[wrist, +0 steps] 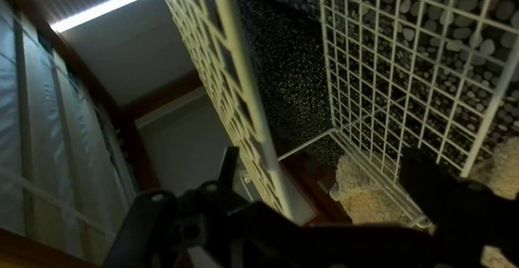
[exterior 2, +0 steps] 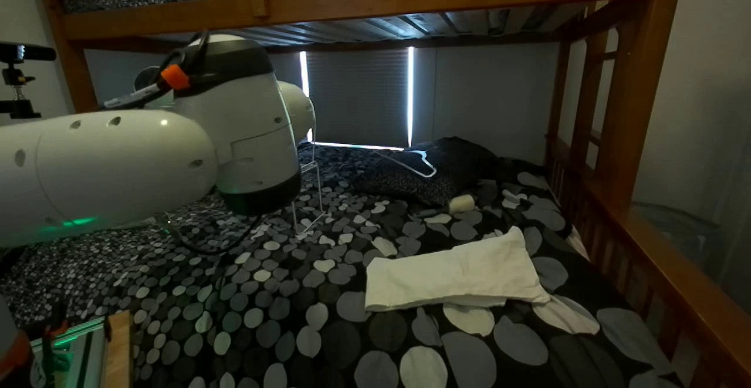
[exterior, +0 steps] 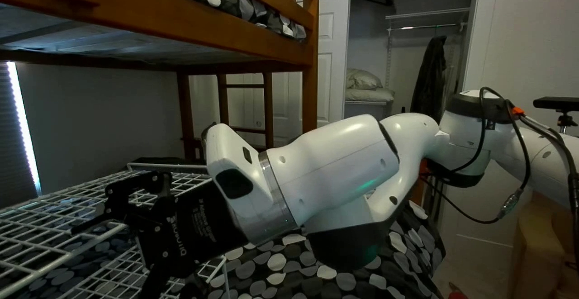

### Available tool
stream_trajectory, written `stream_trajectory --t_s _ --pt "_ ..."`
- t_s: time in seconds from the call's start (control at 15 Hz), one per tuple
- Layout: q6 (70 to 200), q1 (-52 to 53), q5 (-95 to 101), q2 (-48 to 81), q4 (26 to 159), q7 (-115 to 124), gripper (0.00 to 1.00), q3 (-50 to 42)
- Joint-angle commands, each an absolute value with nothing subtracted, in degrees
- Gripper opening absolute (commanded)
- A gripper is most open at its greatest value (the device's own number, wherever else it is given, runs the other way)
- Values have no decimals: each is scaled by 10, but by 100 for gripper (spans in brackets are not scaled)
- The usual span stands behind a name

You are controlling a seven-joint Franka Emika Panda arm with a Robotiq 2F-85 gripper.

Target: Move the wire rack to the left

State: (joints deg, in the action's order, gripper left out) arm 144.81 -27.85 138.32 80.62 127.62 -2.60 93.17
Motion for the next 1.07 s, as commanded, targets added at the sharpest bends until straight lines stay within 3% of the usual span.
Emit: stream_trajectory --t_s 0.0,0.47,1.0 --pt "1384 -319 1273 730 1335 66 100 982" --pt "1206 -400 1026 689 1393 106 100 1140" --pt "897 -525 799 742 1472 94 100 1329"
